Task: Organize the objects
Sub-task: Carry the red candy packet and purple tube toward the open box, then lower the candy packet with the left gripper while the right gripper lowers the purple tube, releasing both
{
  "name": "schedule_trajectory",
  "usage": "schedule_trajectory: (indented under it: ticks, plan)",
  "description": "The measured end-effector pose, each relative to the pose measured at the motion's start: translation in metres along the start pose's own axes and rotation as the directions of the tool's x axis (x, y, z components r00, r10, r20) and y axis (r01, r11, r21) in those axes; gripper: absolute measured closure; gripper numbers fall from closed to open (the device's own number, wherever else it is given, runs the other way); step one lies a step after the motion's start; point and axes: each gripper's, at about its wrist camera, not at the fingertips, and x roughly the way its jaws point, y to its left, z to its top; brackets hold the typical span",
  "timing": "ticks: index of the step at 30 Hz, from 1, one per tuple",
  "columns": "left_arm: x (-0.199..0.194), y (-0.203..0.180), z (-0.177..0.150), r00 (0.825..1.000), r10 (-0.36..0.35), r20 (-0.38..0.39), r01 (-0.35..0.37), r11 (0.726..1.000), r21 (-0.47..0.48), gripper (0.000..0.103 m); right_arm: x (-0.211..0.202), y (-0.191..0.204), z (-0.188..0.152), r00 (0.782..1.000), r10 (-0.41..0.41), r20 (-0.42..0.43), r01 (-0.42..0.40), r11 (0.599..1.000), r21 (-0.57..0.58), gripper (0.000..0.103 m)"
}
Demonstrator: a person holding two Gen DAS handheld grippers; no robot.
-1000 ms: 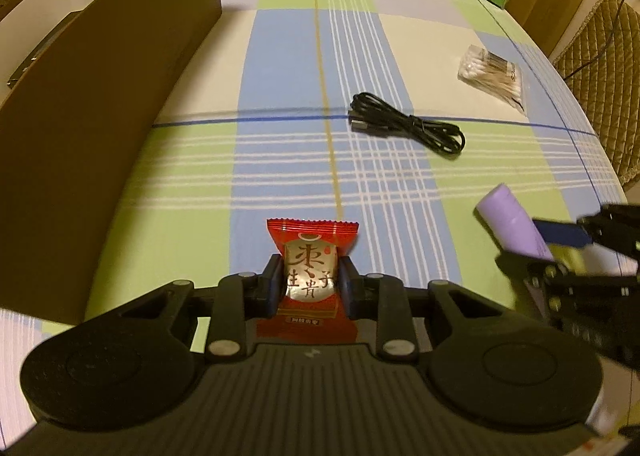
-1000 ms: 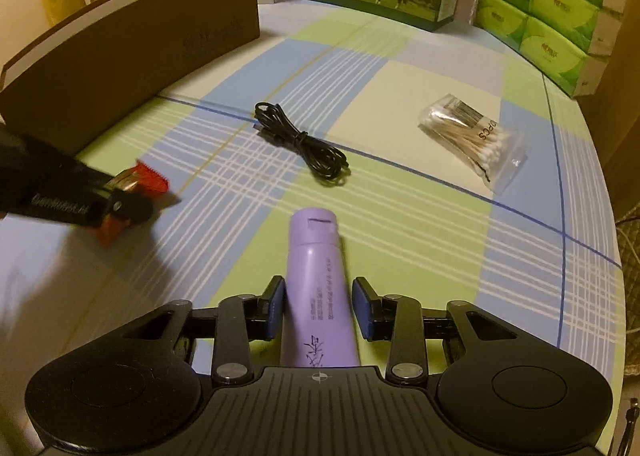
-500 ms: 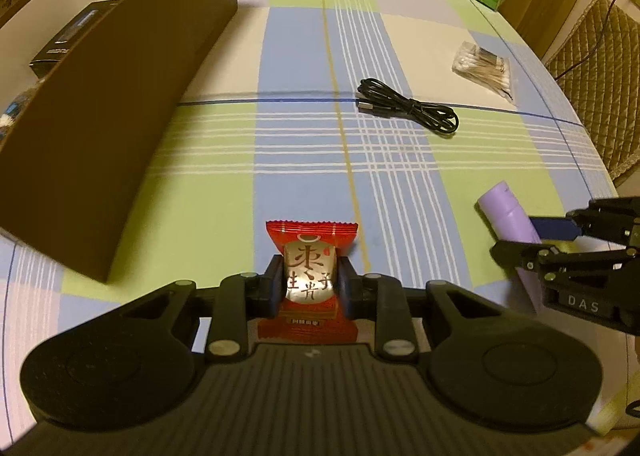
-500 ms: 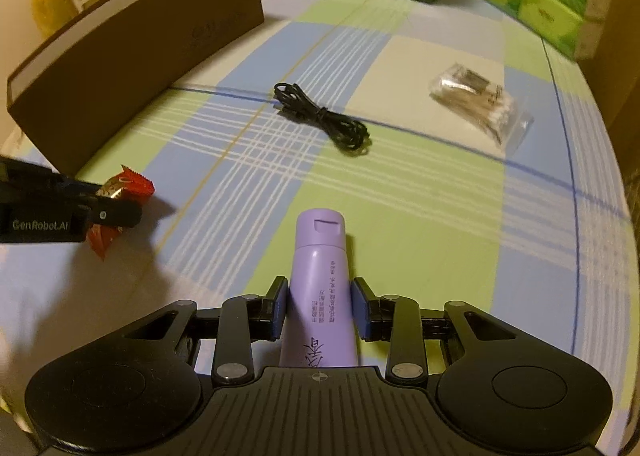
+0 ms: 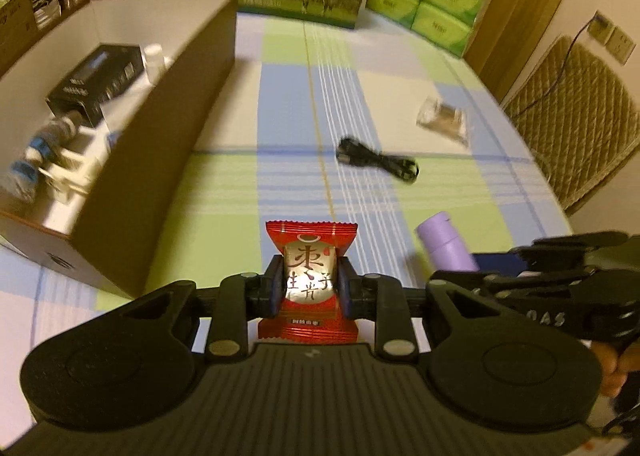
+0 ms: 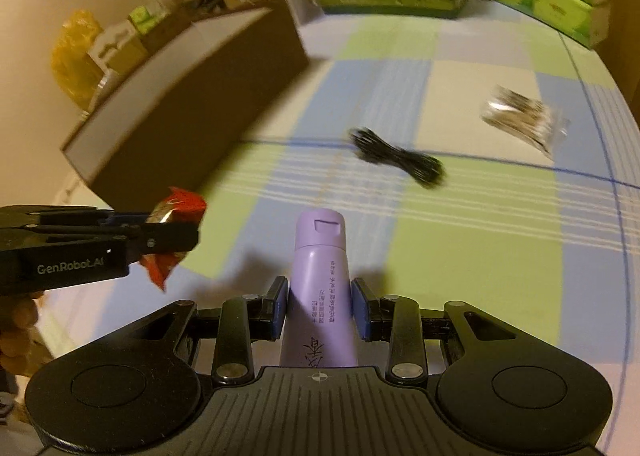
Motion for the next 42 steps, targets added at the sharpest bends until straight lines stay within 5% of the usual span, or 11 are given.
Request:
schedule_trajectory:
  ticks: [7,20,42]
  plan:
    - [-0.049,0.035,0.019,0.994,0.005,0.107,-0.003,1.000,-0.017,0.081,-0.002,0.052,0.031,0.992,0.108,0.062,-0.108,0.994,-0.005,0.072]
    - [-0.083,0.135,0.054,0.971,0.157,0.179,-0.145,0.986,-0.082,0.080,0.036,0.152,0.098,0.971,0.196,0.137,-0.187,0.979,-0.079,0.072]
    - [-0.001,0.209,0.121,0.978,0.171,0.116,-0.170,0.985,-0.020,0.080,0.136,0.155,0.183,0.991,-0.023,0.133,0.026,0.999,-0.020,0.072]
